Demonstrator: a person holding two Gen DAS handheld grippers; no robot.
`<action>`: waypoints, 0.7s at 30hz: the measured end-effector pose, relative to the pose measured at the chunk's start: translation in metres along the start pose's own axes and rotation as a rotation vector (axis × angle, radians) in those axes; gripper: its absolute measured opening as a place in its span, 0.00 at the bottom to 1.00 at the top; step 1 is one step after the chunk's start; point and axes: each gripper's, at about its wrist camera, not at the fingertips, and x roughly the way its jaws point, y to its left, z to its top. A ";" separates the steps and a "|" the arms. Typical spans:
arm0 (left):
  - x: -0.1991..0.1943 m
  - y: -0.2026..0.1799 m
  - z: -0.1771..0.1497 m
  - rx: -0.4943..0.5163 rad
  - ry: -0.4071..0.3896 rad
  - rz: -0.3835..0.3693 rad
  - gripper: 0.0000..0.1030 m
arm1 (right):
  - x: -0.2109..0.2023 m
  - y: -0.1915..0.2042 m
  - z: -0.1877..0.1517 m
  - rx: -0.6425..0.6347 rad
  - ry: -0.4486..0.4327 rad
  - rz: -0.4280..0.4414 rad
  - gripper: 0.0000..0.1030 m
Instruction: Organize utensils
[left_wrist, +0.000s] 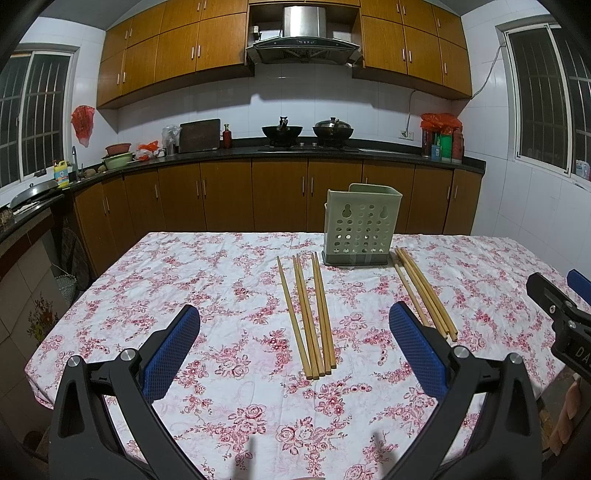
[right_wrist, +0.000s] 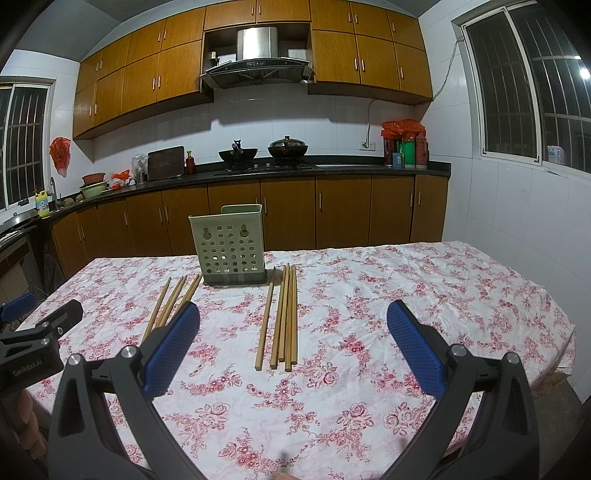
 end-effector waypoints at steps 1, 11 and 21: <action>0.000 0.000 0.000 0.000 0.000 0.000 0.98 | 0.000 0.000 0.000 0.000 0.000 0.000 0.96; 0.001 -0.005 -0.009 0.010 0.004 0.019 0.98 | 0.004 -0.001 -0.001 0.003 0.013 0.000 0.96; 0.043 0.023 -0.006 -0.036 0.129 0.014 0.98 | 0.067 -0.028 -0.004 0.104 0.205 -0.022 0.96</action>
